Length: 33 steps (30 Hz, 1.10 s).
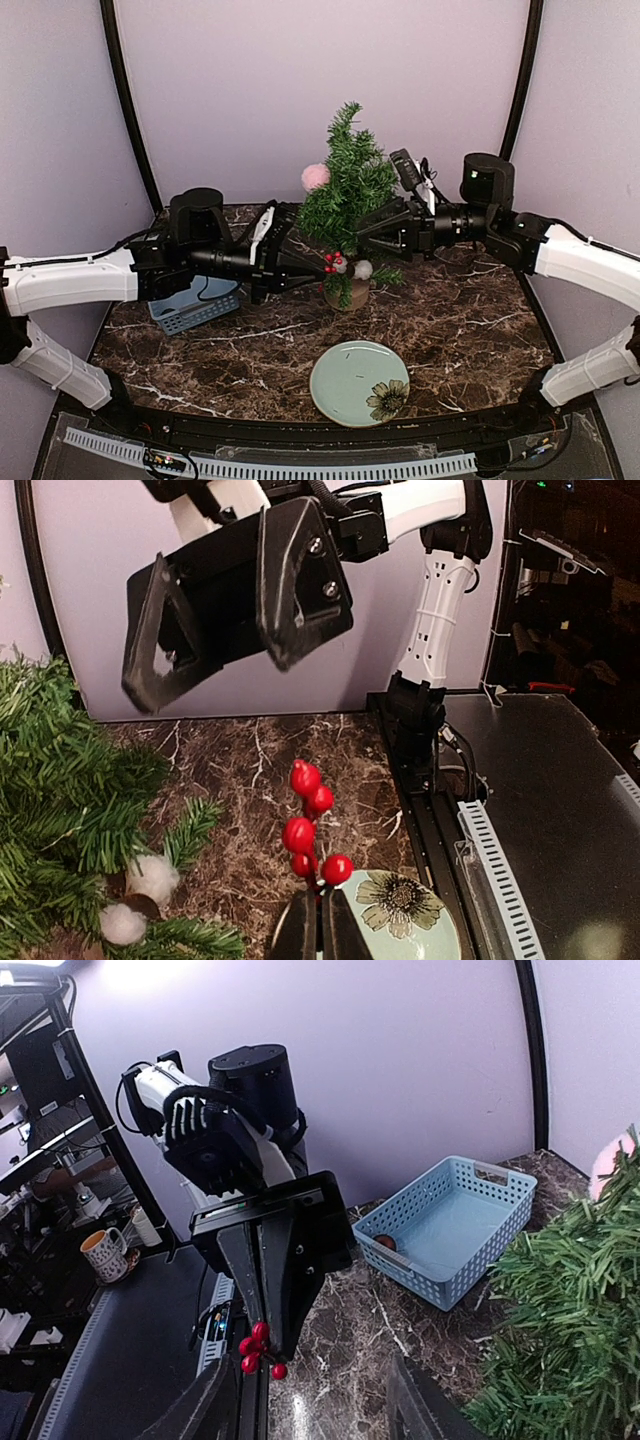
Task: Decorate the small christmas tree
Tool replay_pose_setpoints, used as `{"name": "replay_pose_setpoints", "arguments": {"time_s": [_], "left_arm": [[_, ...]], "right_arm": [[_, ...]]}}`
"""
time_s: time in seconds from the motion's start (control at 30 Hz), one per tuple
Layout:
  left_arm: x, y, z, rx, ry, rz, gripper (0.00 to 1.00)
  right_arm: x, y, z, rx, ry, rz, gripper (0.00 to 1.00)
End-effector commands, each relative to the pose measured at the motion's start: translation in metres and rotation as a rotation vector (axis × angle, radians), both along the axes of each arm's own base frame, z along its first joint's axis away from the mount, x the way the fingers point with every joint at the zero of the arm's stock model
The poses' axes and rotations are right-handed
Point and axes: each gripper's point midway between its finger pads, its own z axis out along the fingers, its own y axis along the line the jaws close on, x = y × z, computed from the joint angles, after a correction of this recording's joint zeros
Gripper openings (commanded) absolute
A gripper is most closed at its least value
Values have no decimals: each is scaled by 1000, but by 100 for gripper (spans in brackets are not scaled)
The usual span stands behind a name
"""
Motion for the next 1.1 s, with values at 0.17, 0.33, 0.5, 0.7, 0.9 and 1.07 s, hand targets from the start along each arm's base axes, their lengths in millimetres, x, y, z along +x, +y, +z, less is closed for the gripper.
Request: {"name": "replay_pose_setpoints", "arguments": {"time_s": [0.17, 0.33, 0.5, 0.7, 0.9, 1.07], "left_arm": [[-5, -10, 21, -47, -71, -34, 0], [-3, -10, 18, -42, -75, -24, 0], [-1, -11, 17, -40, -79, -17, 0], [1, -11, 17, -38, -82, -7, 0], [3, -11, 15, -34, -83, 7, 0], [8, -8, 16, -31, -85, 44, 17]], "right_arm": [[-17, 25, -3, -30, -20, 78, 50], [-25, 30, -8, -41, -23, 115, 50], [-27, 31, -11, -46, -15, 129, 44], [-31, 33, -11, -42, -4, 157, 27], [-40, 33, -8, -31, -2, 197, 4], [-36, 30, -7, -40, -18, 161, 0]]}}
